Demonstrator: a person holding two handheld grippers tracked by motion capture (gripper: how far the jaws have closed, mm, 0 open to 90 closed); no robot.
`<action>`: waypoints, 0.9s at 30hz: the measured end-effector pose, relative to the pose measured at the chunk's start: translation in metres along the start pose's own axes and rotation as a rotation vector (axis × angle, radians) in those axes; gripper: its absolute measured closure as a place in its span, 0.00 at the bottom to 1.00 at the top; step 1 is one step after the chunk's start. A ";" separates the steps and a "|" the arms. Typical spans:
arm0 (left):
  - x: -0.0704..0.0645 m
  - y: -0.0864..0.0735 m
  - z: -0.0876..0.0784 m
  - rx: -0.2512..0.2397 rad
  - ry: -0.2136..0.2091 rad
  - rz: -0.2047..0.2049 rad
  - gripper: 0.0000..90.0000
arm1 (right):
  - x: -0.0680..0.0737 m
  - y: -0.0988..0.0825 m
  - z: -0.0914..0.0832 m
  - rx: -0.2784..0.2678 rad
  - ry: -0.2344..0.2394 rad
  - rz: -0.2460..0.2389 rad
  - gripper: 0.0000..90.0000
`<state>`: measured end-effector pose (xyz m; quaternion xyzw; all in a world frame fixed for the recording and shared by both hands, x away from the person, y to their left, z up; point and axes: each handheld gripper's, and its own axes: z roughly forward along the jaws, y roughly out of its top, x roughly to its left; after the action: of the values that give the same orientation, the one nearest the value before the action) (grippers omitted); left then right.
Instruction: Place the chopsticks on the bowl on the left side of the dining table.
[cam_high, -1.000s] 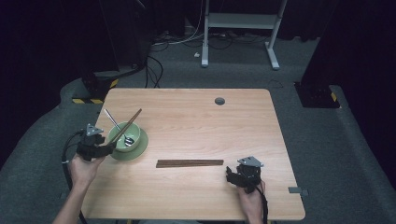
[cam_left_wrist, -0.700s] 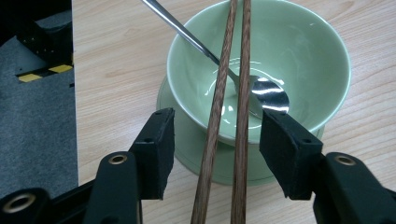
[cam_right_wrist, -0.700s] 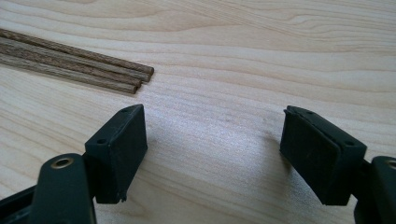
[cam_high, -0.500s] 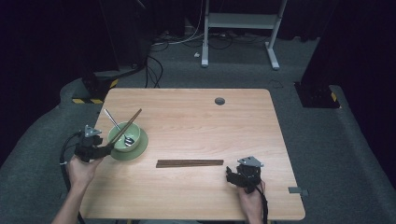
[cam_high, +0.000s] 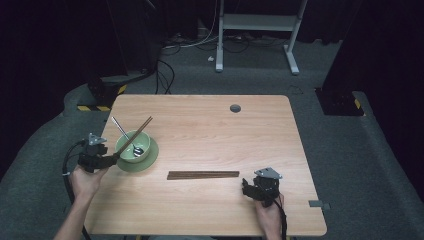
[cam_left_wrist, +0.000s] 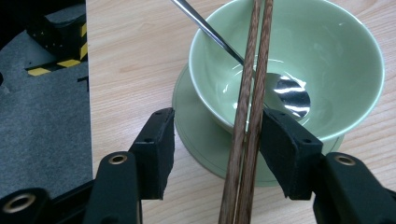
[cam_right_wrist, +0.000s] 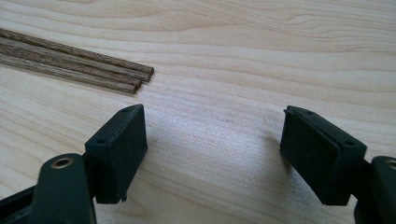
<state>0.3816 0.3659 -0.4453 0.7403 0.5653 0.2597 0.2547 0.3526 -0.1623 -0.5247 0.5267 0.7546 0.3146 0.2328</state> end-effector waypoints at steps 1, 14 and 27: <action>0.000 0.000 0.000 0.002 0.001 0.001 0.50 | 0.000 0.000 0.000 0.000 0.000 0.000 0.25; 0.006 0.004 0.003 0.017 0.023 -0.001 0.50 | 0.000 0.000 0.000 0.000 0.001 0.000 0.25; 0.012 0.006 0.007 0.029 0.040 -0.017 0.51 | 0.000 0.000 0.000 0.000 0.001 -0.001 0.25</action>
<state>0.3928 0.3752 -0.4449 0.7338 0.5804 0.2638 0.2347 0.3527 -0.1623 -0.5248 0.5263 0.7548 0.3149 0.2327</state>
